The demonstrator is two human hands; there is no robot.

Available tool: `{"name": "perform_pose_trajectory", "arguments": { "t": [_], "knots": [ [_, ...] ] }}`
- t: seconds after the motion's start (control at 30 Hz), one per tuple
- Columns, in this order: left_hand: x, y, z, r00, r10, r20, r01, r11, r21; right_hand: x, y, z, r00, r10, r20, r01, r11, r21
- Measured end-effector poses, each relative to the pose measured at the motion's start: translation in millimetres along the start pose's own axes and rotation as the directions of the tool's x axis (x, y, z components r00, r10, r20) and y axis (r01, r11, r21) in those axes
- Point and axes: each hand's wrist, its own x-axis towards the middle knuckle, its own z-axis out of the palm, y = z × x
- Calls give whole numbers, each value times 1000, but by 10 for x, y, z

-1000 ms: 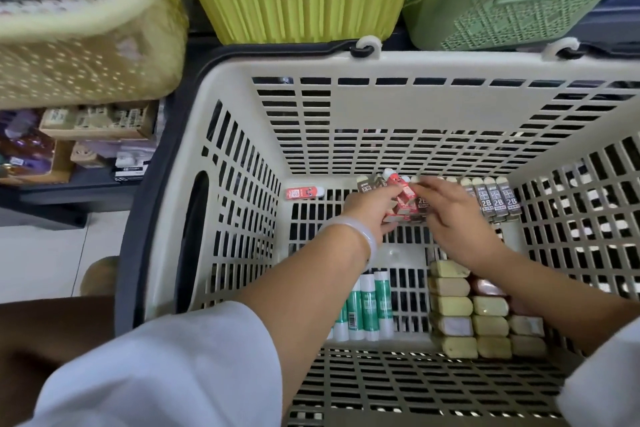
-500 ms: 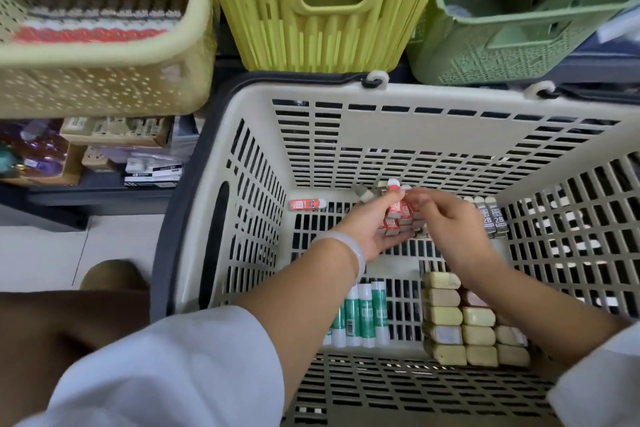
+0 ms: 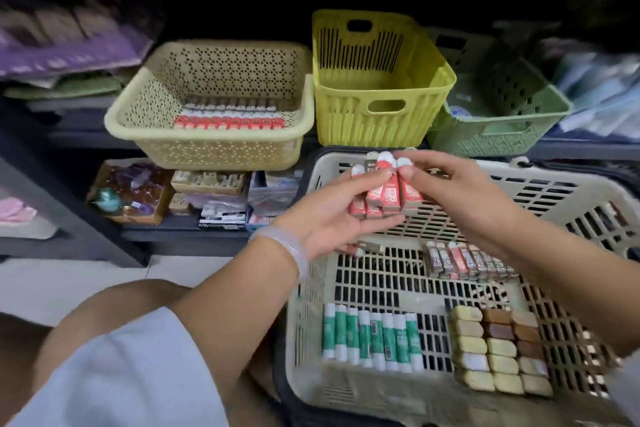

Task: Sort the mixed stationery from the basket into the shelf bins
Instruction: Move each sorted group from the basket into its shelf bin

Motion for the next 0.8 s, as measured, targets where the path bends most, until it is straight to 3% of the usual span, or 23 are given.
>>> {"name": "perform_pose_trajectory", "arguments": {
  "t": [0.17,0.4,0.5,0.67,0.8],
  "knots": [
    [-507,560,-221,988,154,5,-154,986,-60,243,-631,485,986,-125,109,131,990,-52],
    [-917,1260,-672,939,302,-168,-321,941,-103,810,-1171,1218,962,-204,180,234,957,-170],
    [-973,1483,-821,912,305,-272,-329,943,-44,1023,-1263,1432,958,-139,251,183,970,-162],
    [-969,1698,-1099,883,328,-336,-382,918,-108,1372,-1332,1678,950,0,314,-23,997,69],
    [-1017,1860,-1415,853,359,-380,-449,875,-181,1745,-1338,1764,972,75,221,-133,956,261]
  ]
}}
